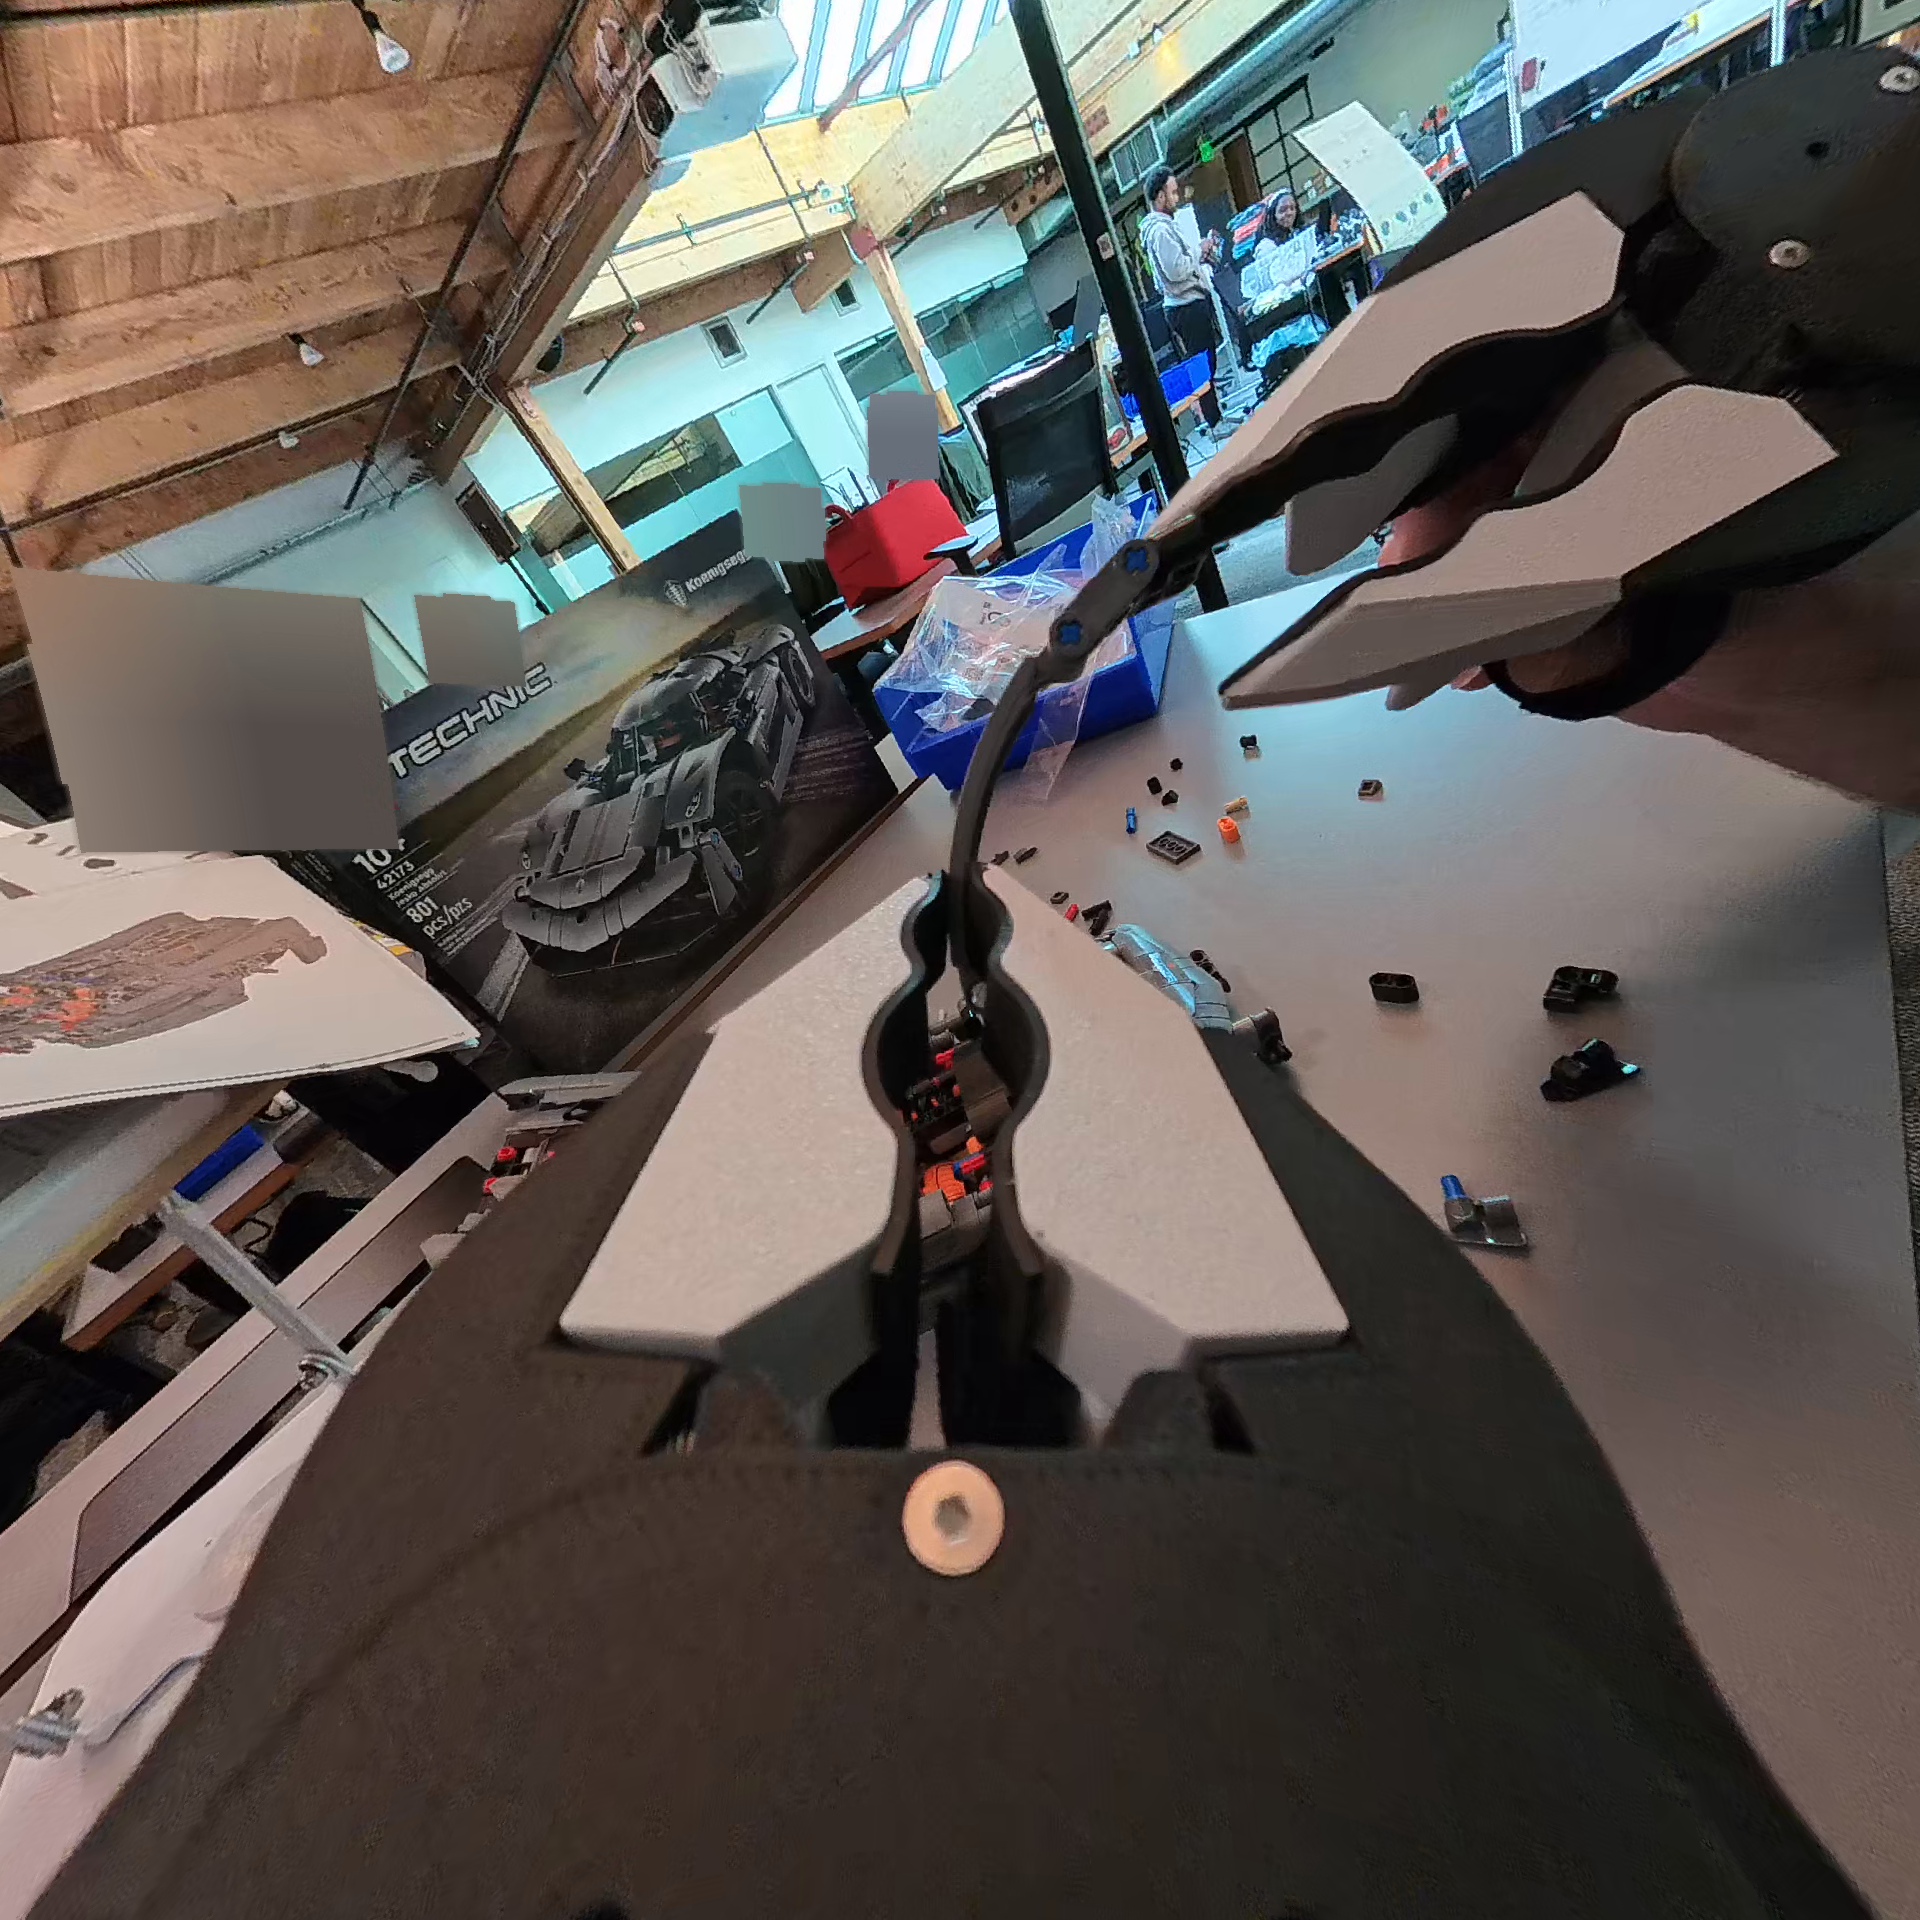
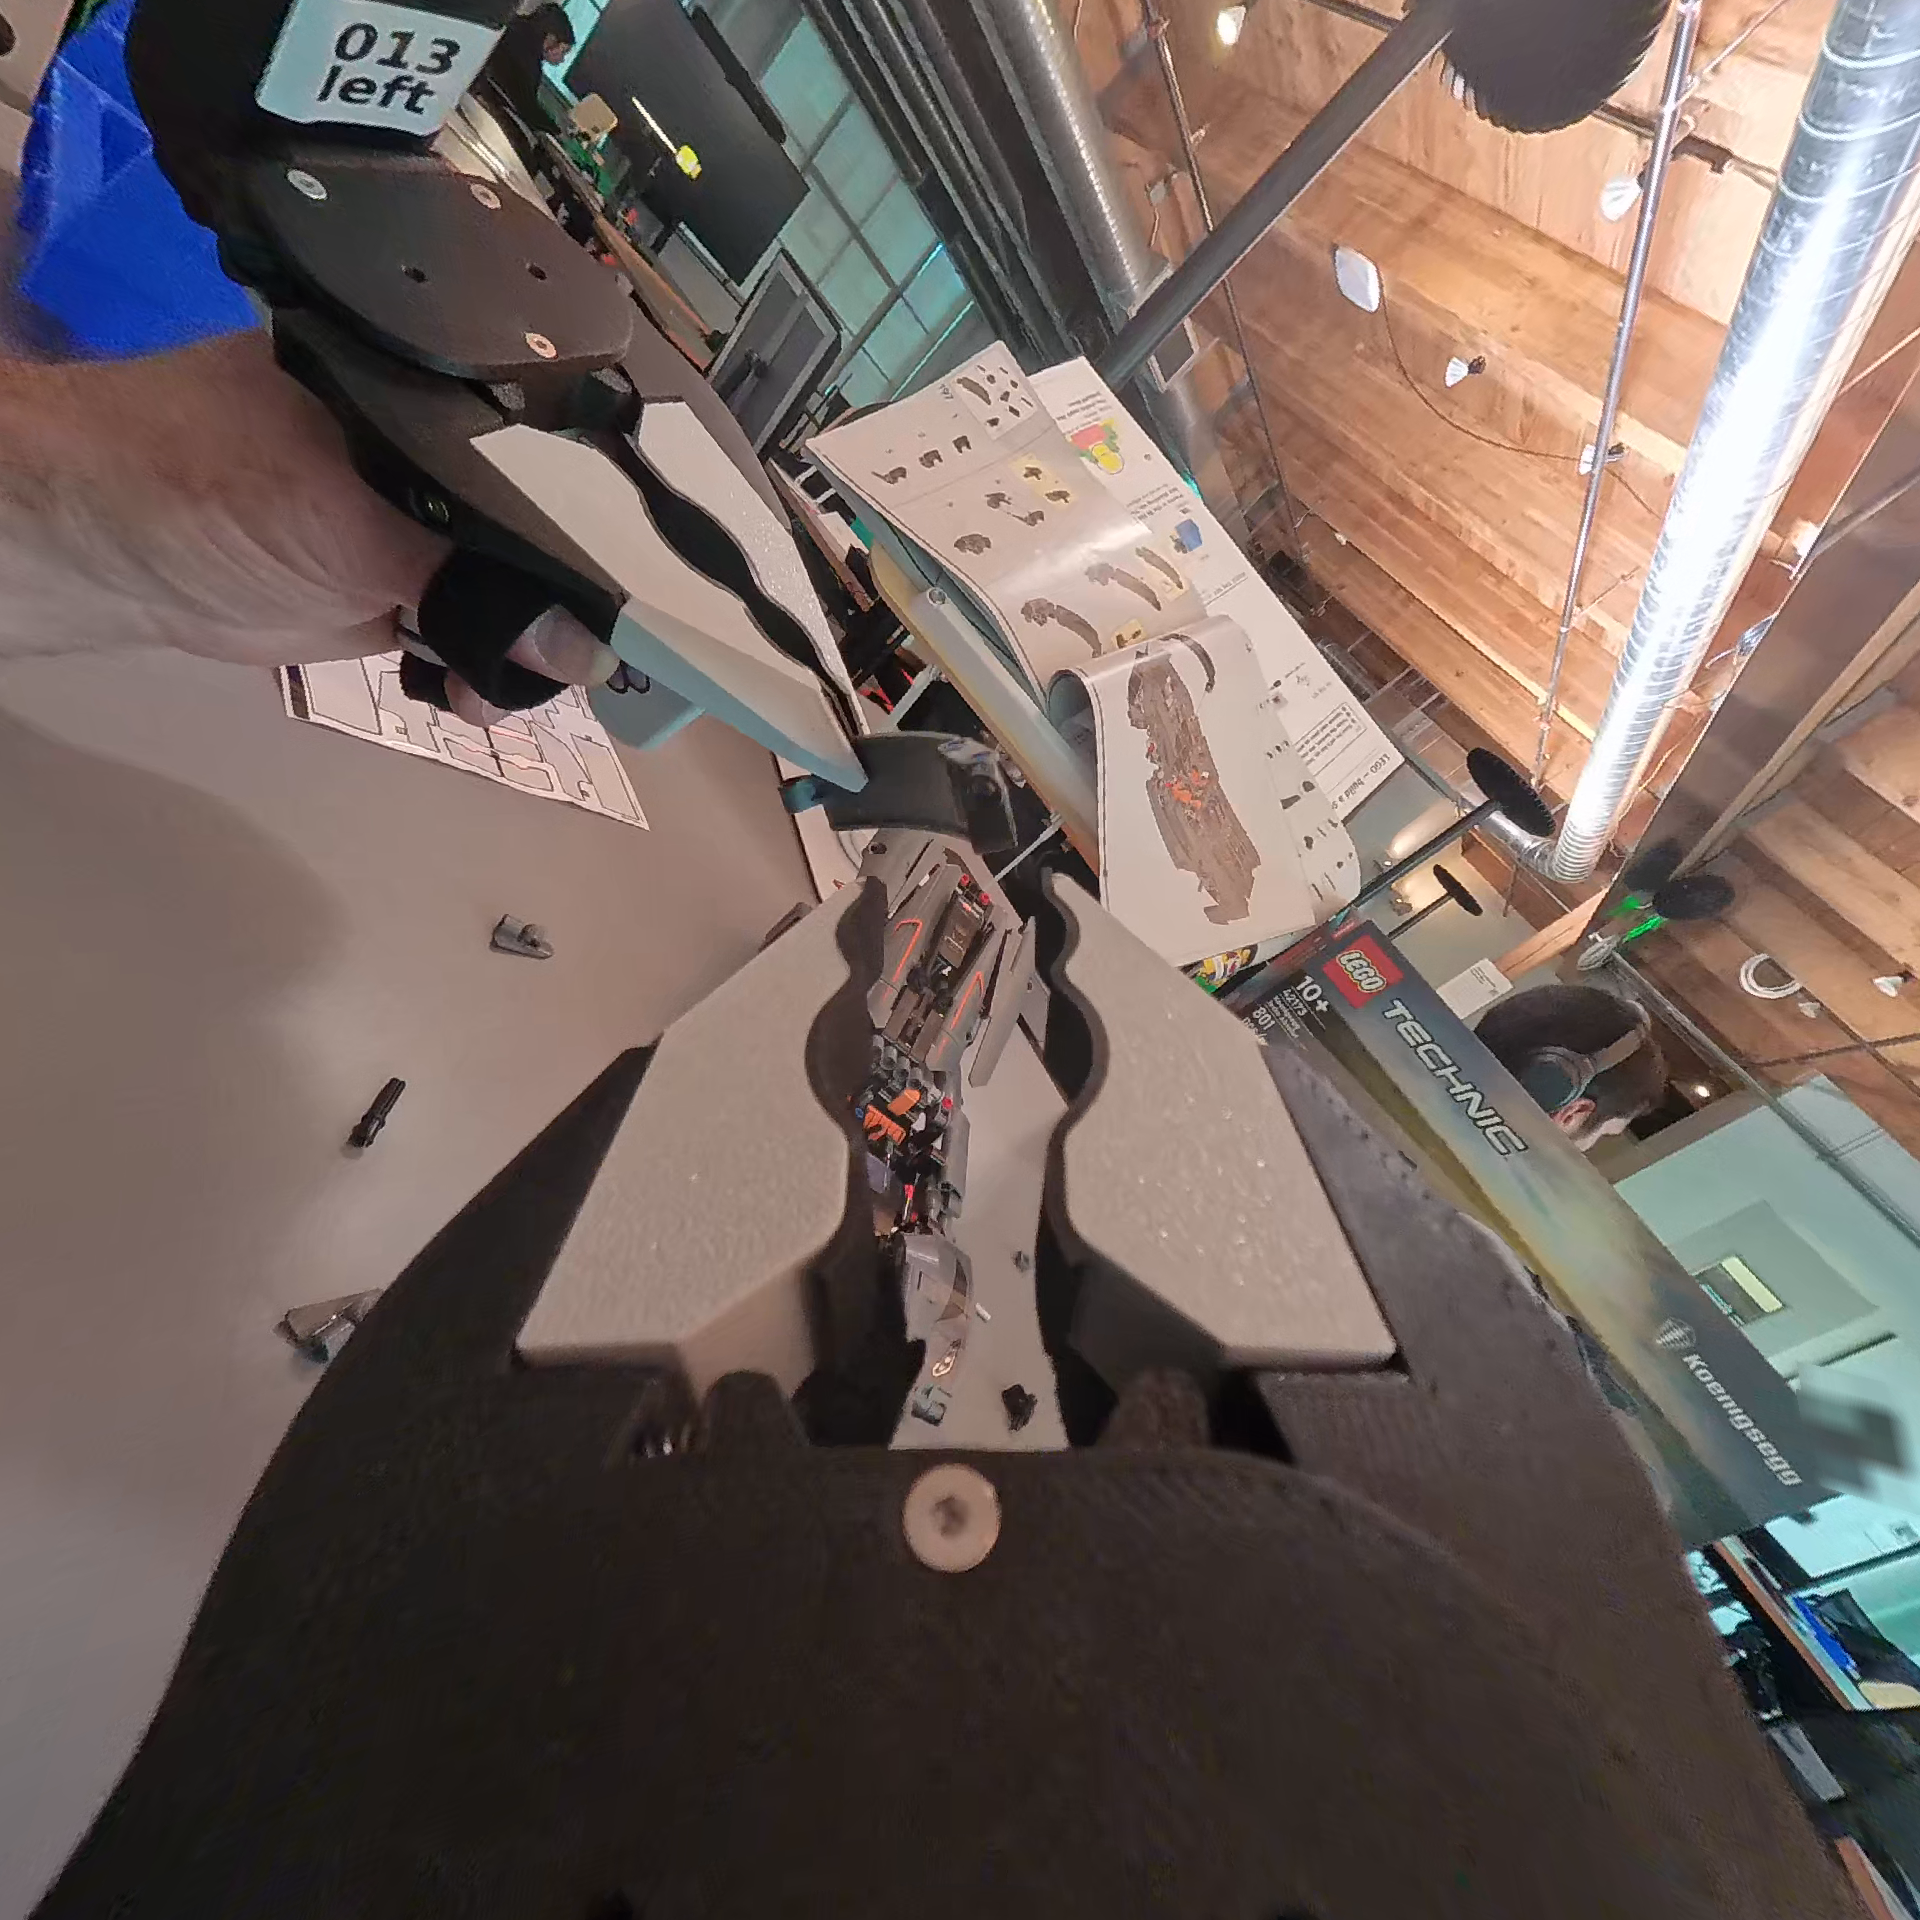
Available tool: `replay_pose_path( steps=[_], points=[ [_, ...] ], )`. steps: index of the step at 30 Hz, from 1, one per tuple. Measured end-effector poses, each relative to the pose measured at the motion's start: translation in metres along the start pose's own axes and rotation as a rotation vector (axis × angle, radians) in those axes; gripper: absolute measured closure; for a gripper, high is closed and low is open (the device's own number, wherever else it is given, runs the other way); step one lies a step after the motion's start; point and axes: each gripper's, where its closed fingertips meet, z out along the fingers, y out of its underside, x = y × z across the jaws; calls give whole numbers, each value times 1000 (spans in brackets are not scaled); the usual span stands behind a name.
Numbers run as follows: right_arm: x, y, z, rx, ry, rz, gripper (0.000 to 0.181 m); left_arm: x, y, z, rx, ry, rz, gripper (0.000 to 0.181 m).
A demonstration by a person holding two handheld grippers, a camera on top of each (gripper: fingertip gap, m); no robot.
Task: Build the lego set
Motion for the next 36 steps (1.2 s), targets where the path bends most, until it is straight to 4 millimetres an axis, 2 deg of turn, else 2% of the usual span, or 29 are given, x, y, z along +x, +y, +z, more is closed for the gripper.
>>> replay_pose_path(
  steps=[1,5,8,13,21,32,36],
  points=[
    [1,-1,0,3,4,-8,154,0,0,0,-1,1,2,181],
    [2,-4,1,-4,11,-54,161,4,1,2,-12,15,18,181],
    [1,-2,3,-26,6,-106,175,7,3,3,-37,30,36,181],
    [0,8,0,-56,-94,-81,175,10,7,8,-89,63,60,181],
    [-1,21,-6,-18,-276,85,175,11,8,18,-117,85,102,181],
    [-1,34,-1,11,-267,128,175,10,19,23,-136,79,92,179],
    [4,40,-1,0,-239,124,175,12,23,33,-166,90,135,165]
  ],
)
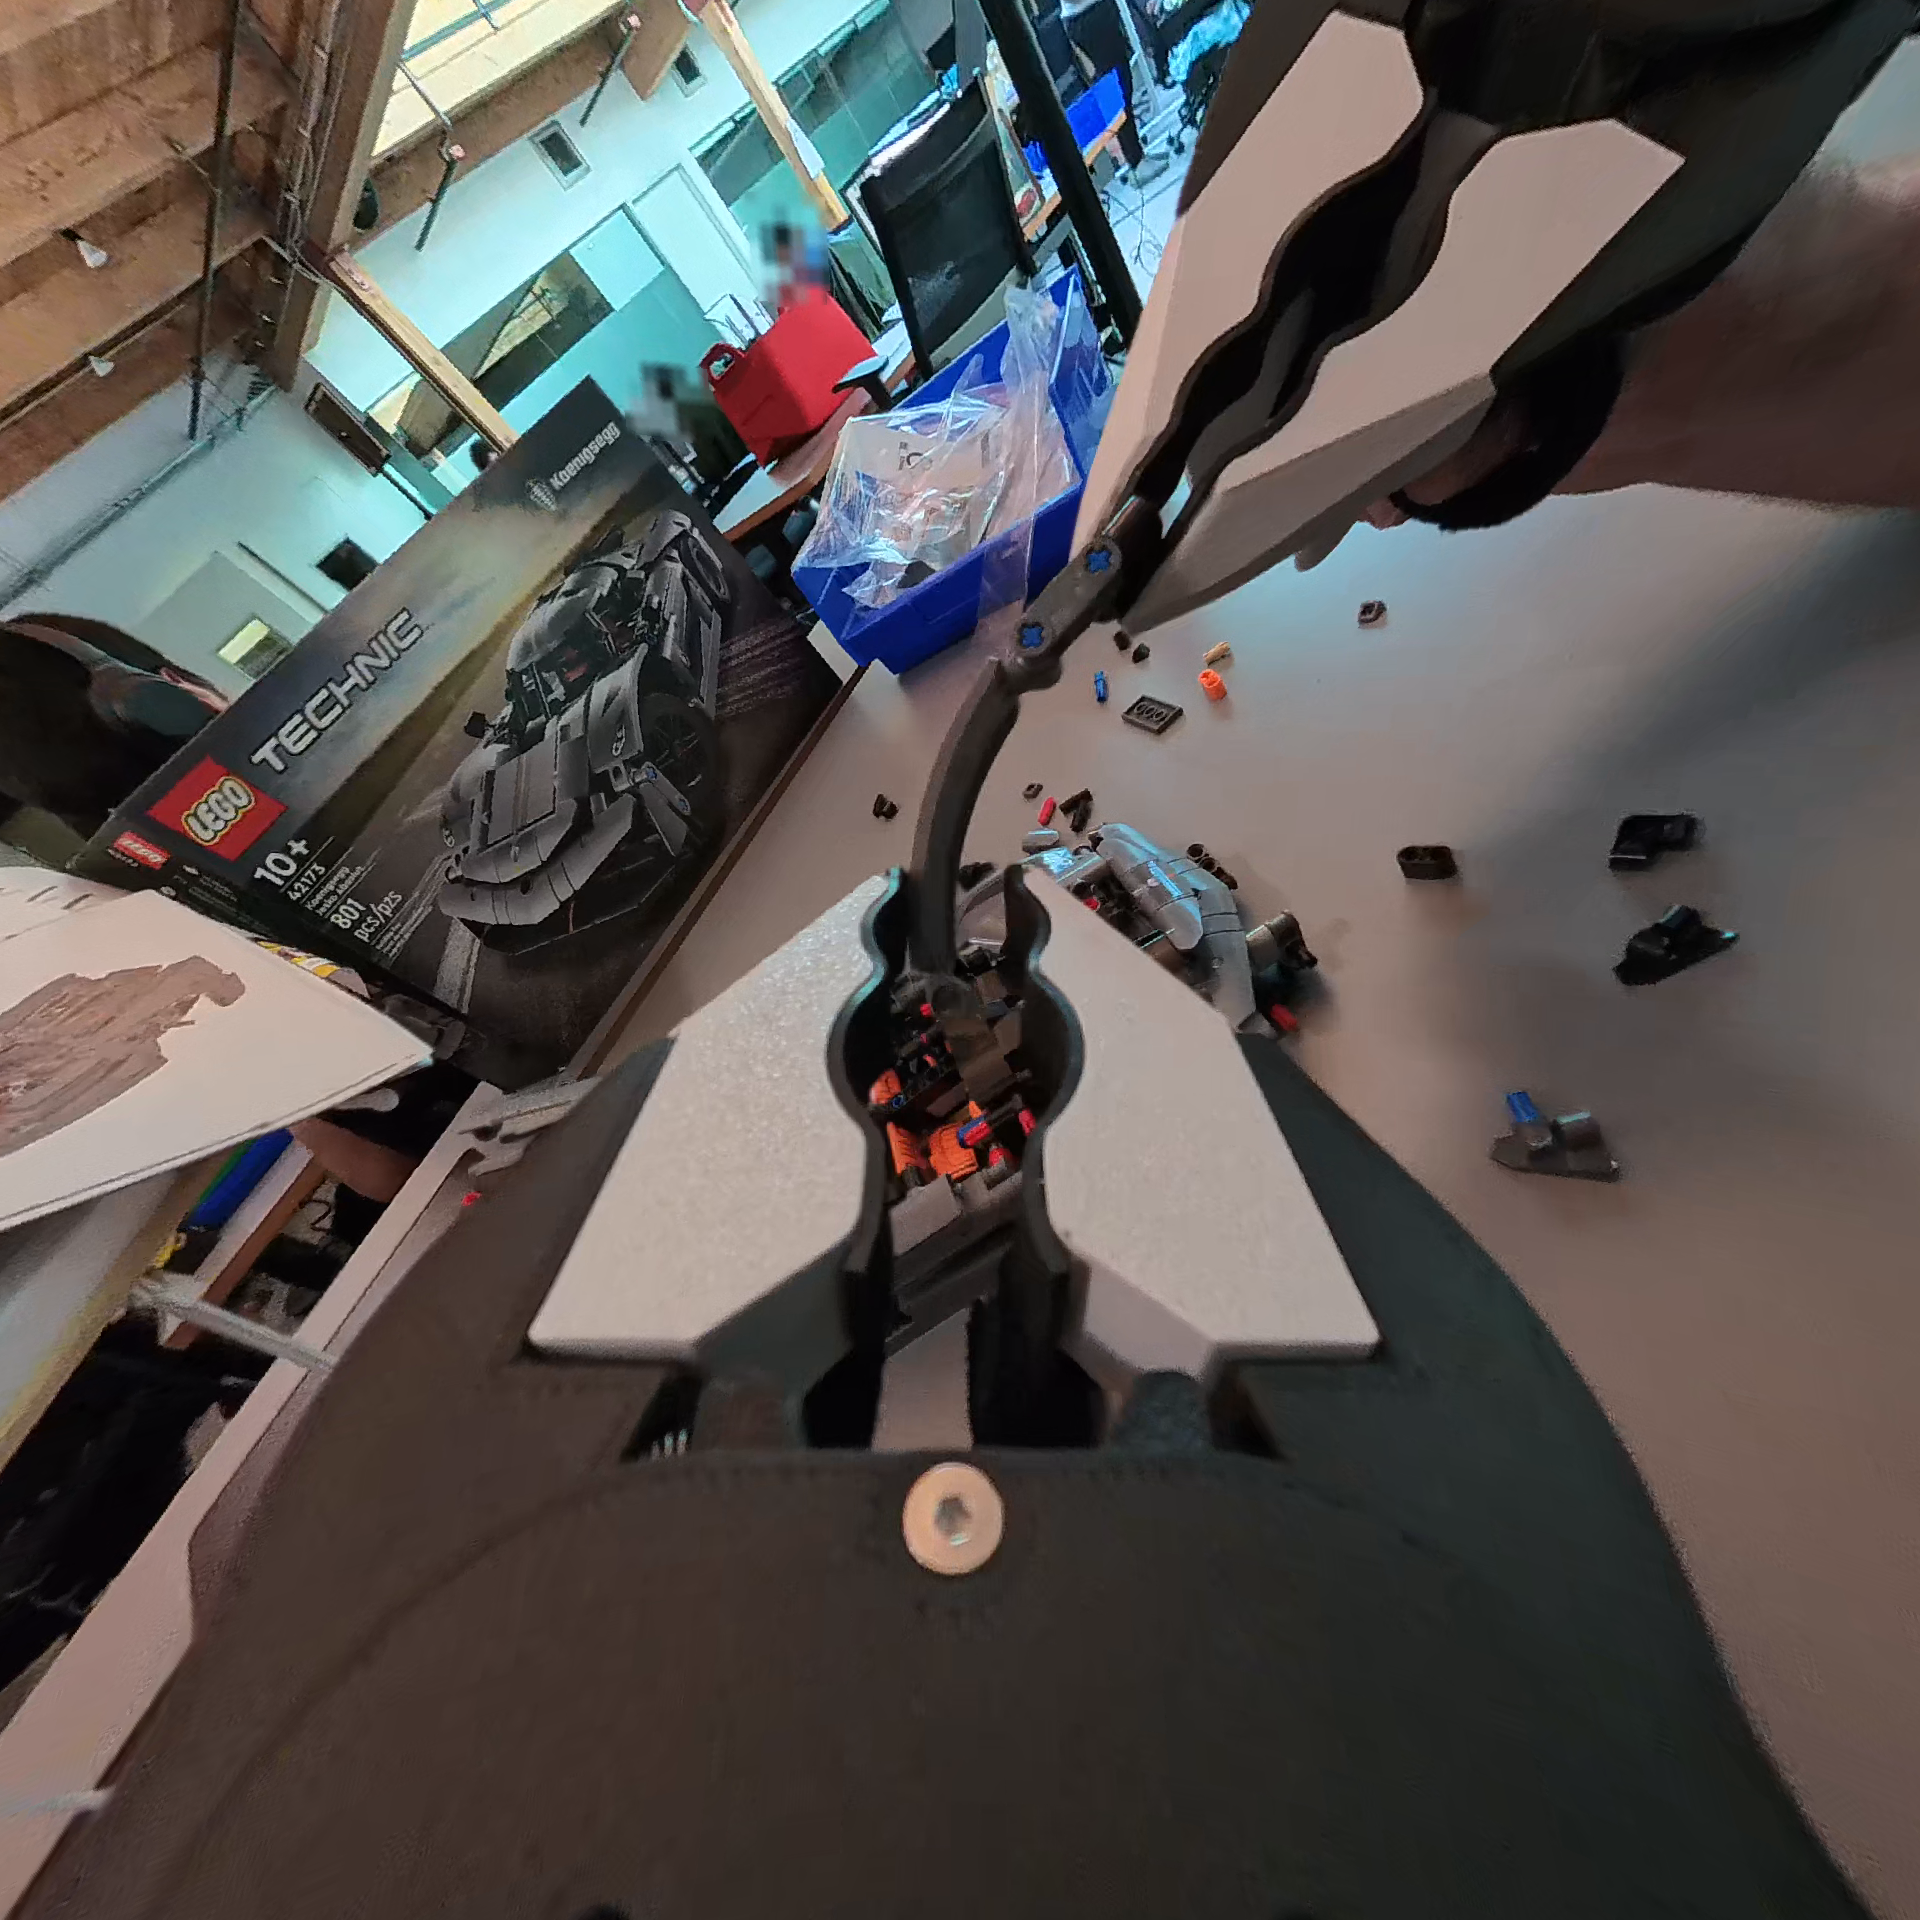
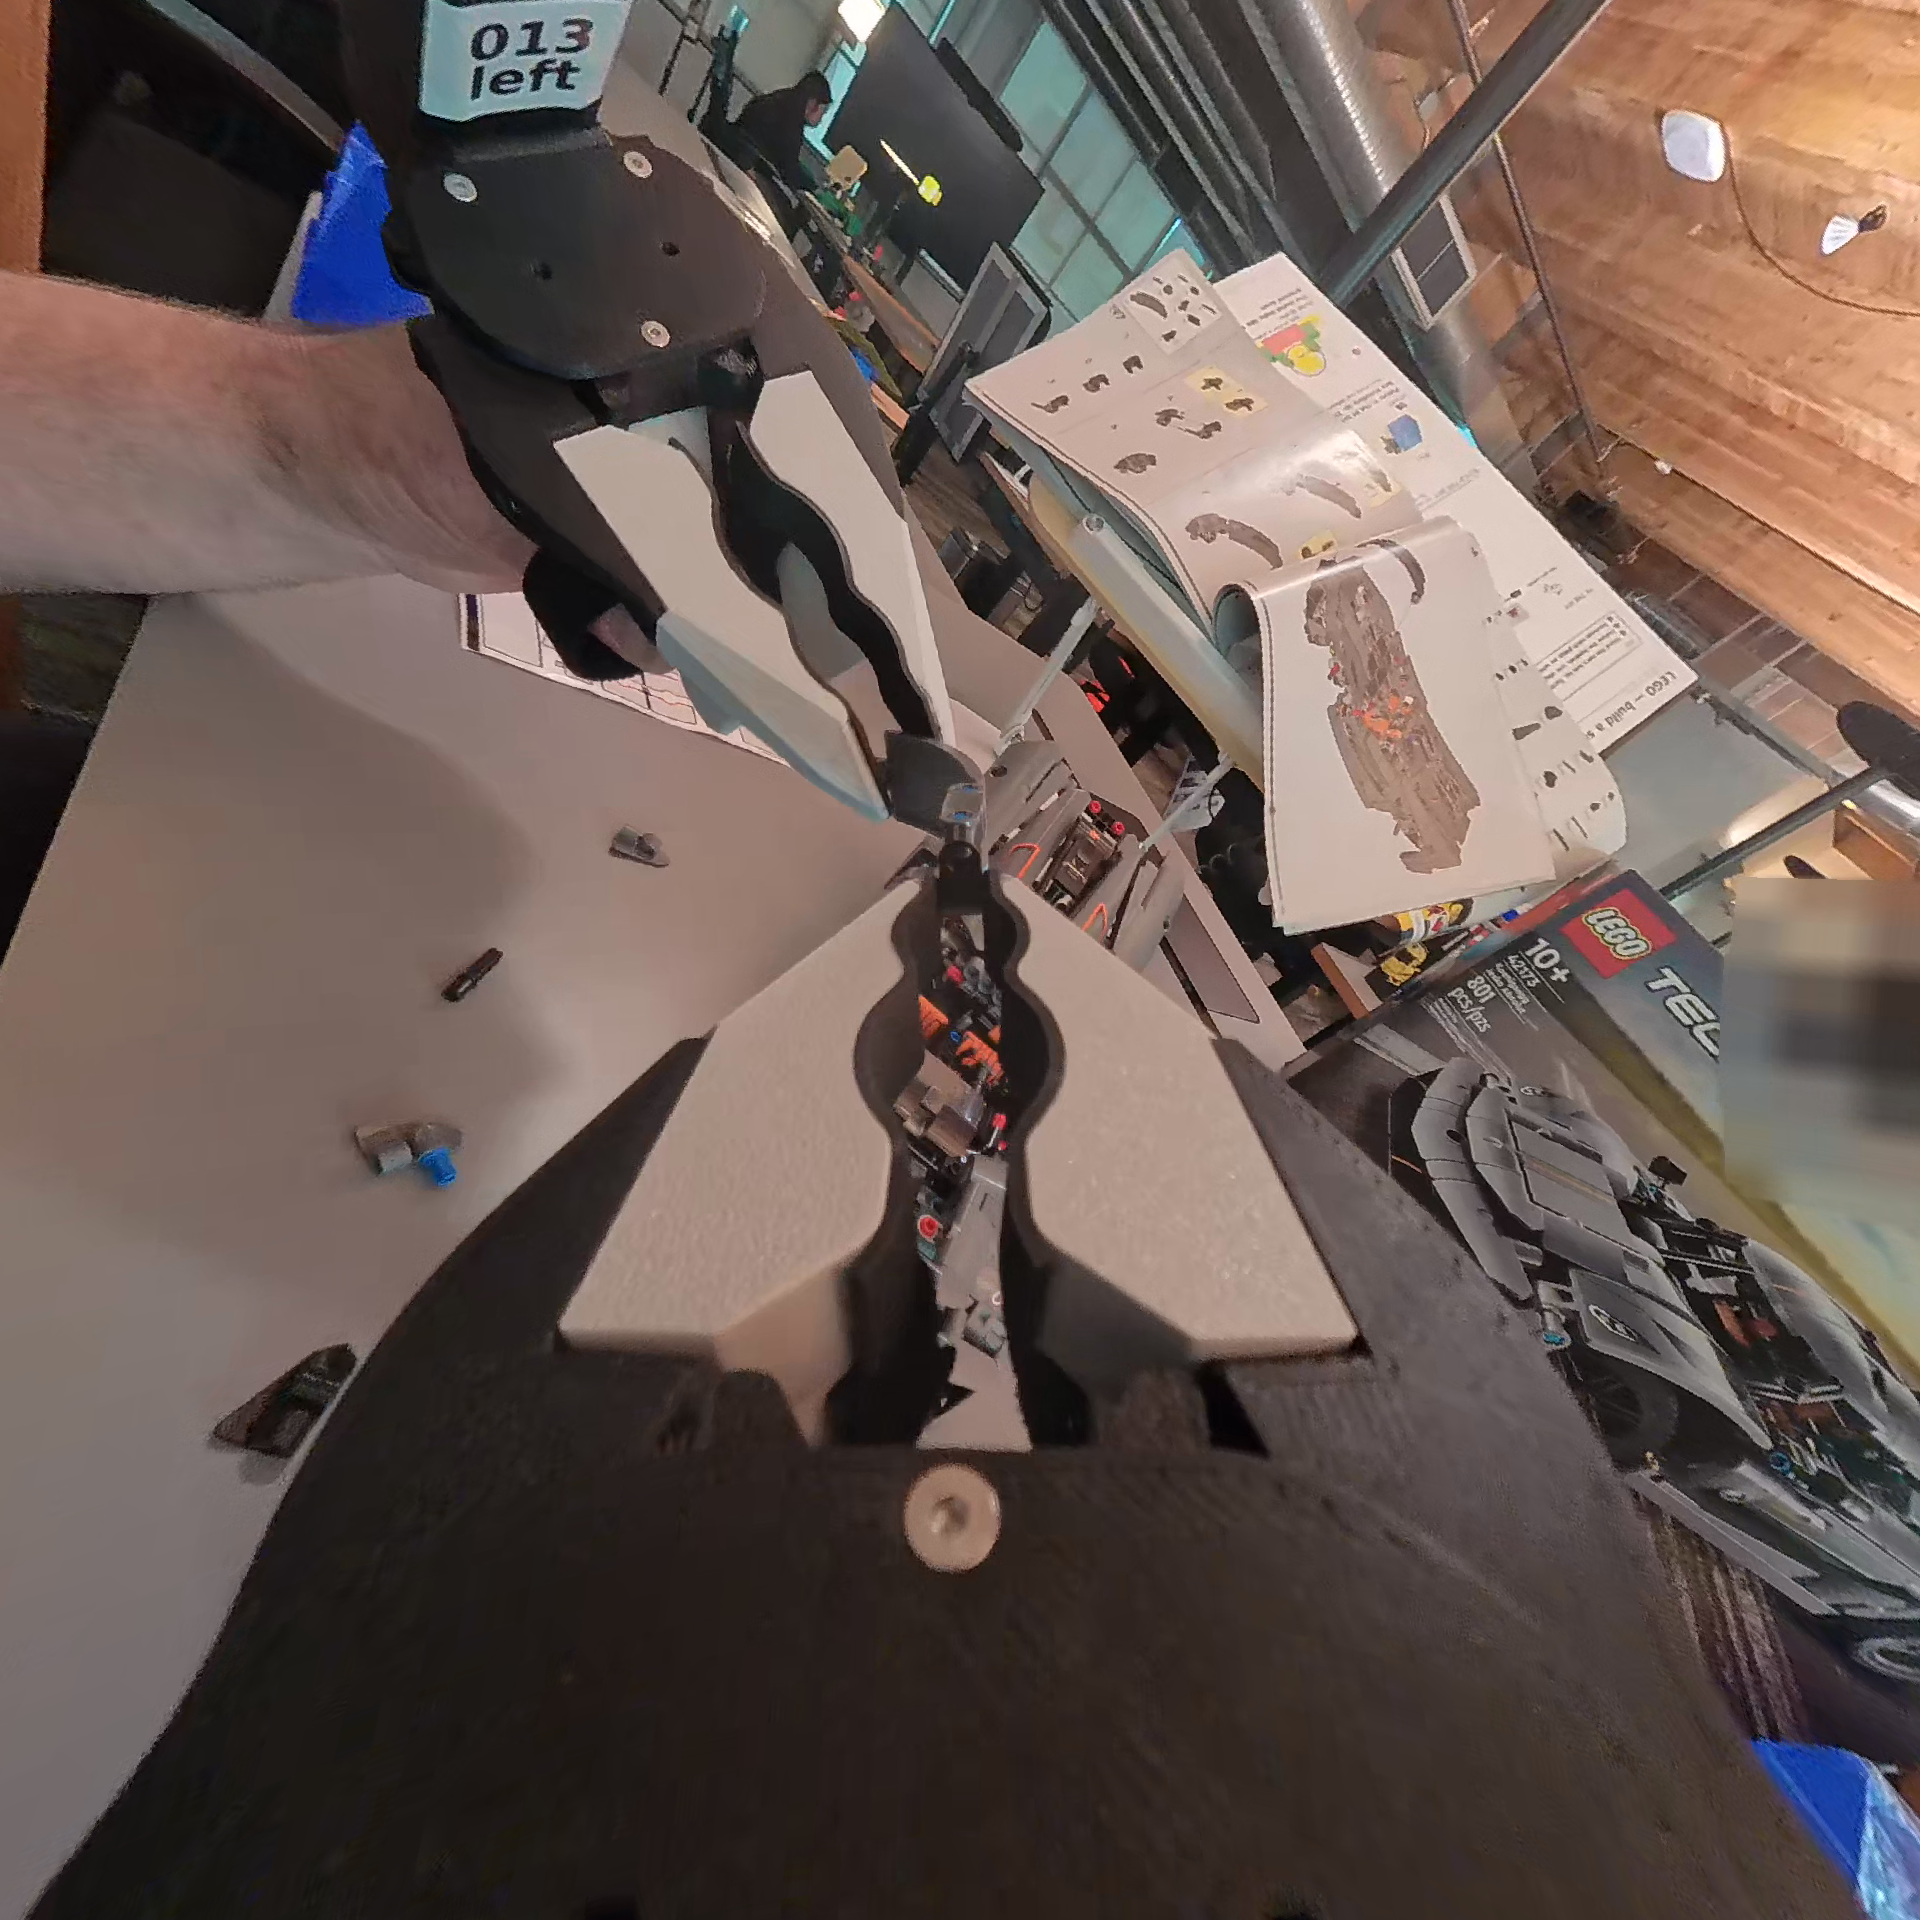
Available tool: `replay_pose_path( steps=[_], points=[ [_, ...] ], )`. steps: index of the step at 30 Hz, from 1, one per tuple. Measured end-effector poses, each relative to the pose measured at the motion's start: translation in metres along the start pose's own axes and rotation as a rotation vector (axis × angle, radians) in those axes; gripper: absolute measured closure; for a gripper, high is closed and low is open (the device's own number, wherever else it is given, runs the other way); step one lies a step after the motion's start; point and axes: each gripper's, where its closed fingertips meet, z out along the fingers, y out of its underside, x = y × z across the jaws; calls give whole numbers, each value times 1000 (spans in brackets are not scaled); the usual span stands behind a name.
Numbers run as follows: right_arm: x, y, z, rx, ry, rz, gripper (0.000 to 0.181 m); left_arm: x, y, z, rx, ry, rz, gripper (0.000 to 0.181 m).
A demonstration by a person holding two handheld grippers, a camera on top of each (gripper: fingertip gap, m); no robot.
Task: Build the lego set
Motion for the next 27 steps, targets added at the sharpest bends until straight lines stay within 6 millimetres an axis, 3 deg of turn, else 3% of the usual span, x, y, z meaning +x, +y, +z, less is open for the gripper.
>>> replay_pose_path(
  steps=[6,27],
  points=[
    [3,8,1,-24,27,-15,176,-5,4,11,6,-19,-3,162],
    [-6,13,12,-59,38,-87,175,-6,13,12,-5,-70,32,159]
  ],
)
